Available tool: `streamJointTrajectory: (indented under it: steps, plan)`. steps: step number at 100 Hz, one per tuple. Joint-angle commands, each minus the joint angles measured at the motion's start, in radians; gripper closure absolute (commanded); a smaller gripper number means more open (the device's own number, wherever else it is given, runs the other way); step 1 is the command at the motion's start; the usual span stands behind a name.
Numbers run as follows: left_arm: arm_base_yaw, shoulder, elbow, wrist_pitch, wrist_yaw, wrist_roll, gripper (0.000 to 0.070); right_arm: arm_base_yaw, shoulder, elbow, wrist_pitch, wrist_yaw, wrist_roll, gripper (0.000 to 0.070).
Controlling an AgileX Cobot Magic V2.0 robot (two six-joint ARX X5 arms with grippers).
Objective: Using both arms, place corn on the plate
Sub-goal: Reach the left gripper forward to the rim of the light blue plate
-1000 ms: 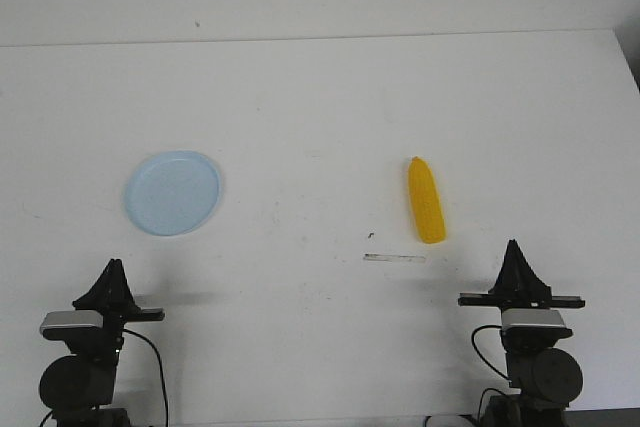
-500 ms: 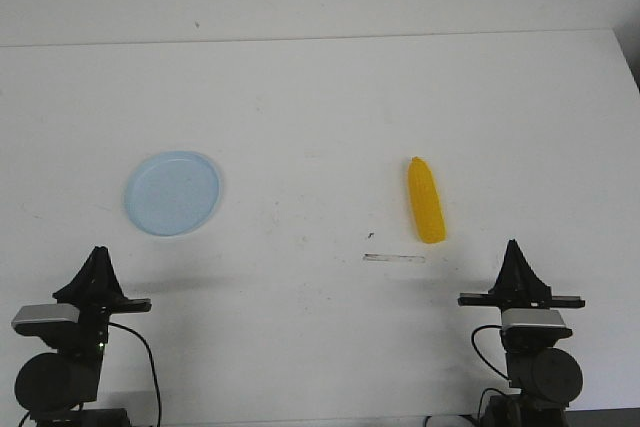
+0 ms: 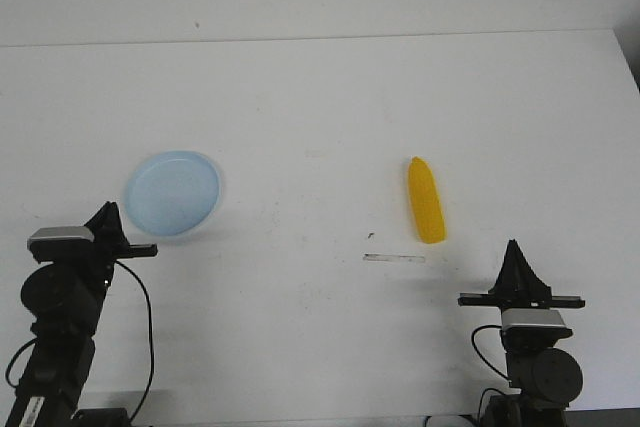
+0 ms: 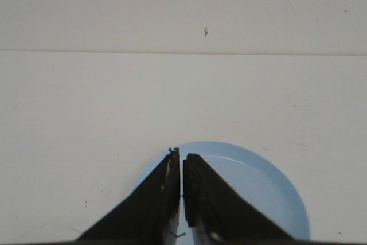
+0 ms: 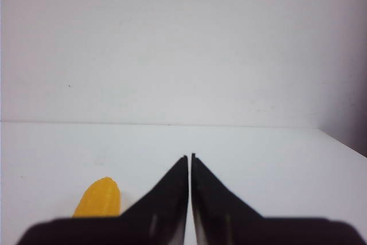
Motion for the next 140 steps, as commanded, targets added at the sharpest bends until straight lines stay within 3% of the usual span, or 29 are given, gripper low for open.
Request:
streamJointTrajectory:
  steps: [1,29,35,44,54,69,79,101,105,119,140]
  plan:
    - [0.008,0.065,0.036,0.014,-0.003,0.021,0.0699,0.0,0.0,-0.001,0.01,0.001,0.006,0.0689]
    - [0.017,0.371,0.32,-0.236,-0.002,0.005,0.0698,0.0,0.0,-0.001,0.01,0.001,0.006,0.0689]
    - [0.025,0.423,0.383,-0.298,-0.001,-0.05,0.0698,0.0,0.0,-0.001,0.01,0.001,0.006,0.0689]
    - [0.046,0.496,0.468,-0.401,0.009,-0.196,0.0699,0.0,0.0,-0.001,0.01,0.001,0.006,0.069]
    - [0.09,0.572,0.555,-0.525,0.085,-0.3,0.0699,0.0,0.0,-0.001,0.01,0.001,0.006,0.0689]
    - [0.193,0.673,0.631,-0.629,0.266,-0.33,0.0699,0.0,0.0,-0.001,0.01,0.001,0.006,0.0689]
    - [0.257,0.714,0.631,-0.636,0.34,-0.353,0.0698,0.0,0.0,-0.001,0.01,0.001,0.006,0.0689]
    - [0.341,0.789,0.631,-0.711,0.389,-0.349,0.0691,0.0,0.0,-0.001,0.01,0.001,0.006,0.0689]
    - [0.348,0.804,0.631,-0.723,0.407,-0.349,0.0669,0.0,0.0,-0.001,0.01,0.001,0.006,0.0689]
    - [0.349,0.856,0.631,-0.74,0.484,-0.348,0.0488,0.0,0.0,-0.001,0.01,0.001,0.006,0.069]
    - [0.325,0.906,0.631,-0.719,0.491,-0.348,0.0485,0.0,0.0,-0.001,0.01,0.001,0.006,0.0689]
